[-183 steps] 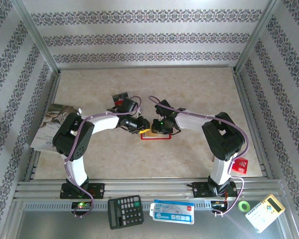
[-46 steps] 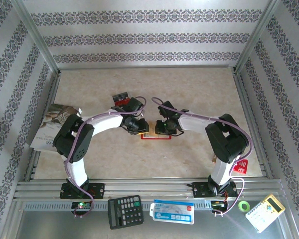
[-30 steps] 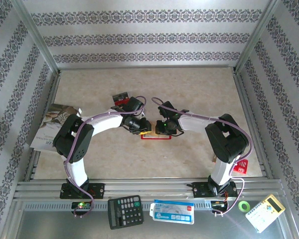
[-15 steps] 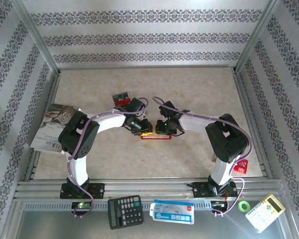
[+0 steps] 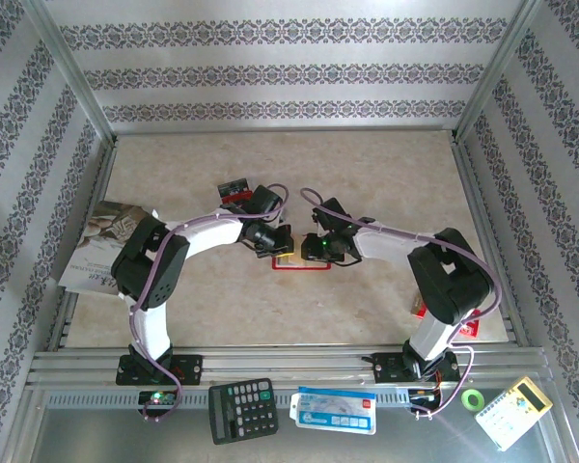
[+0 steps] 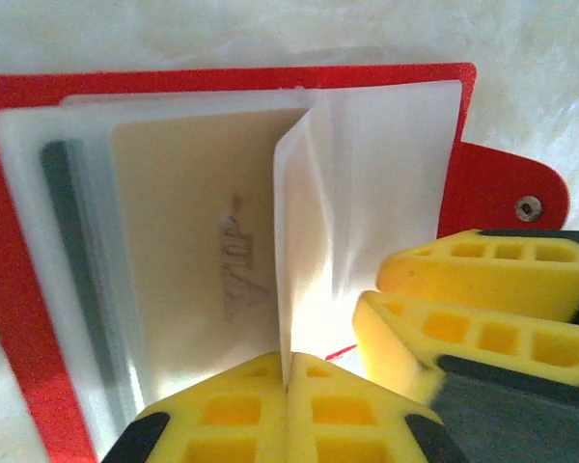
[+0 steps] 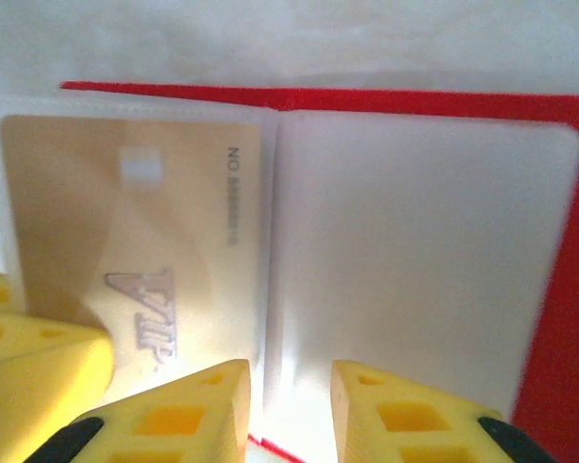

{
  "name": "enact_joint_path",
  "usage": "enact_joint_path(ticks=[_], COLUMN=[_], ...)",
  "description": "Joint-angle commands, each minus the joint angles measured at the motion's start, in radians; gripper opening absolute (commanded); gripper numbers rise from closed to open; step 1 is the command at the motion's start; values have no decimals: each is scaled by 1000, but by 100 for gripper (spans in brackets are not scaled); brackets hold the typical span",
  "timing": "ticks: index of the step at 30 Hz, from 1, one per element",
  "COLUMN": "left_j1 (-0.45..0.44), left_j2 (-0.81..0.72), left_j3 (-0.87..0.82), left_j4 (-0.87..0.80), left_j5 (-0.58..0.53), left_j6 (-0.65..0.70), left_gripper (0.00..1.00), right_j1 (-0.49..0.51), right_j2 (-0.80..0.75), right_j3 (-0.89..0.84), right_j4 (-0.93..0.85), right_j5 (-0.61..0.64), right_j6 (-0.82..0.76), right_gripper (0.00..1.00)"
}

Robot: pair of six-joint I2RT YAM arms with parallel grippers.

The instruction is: Take the credit cards out of the card holder

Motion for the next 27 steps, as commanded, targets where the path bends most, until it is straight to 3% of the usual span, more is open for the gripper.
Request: enact_joint_path(ticks=[1, 9, 15, 23, 27], left_j1=[12, 29, 28, 21, 14], left_j2=[-57, -120, -87, -49, -12], left_j3=[-34, -49, -68, -72, -50], left_j4=[-134, -198, -33, 205, 191], left_j5=[-104, -155, 27, 187, 146], left_j6=[68, 110, 32, -93, -108], left_gripper=[0, 0, 28, 41, 47], right_j1=[9, 17, -3, -39, -56], right_j2=[-70, -165, -218, -293, -318], right_j3=[-11, -42, -75, -120, -136], right_j4=[82, 132, 132, 129, 127], right_j5=[-45, -3, 41, 72, 80], right_j6=[1, 26, 43, 54, 58], right_gripper=[31, 32, 32, 32, 32])
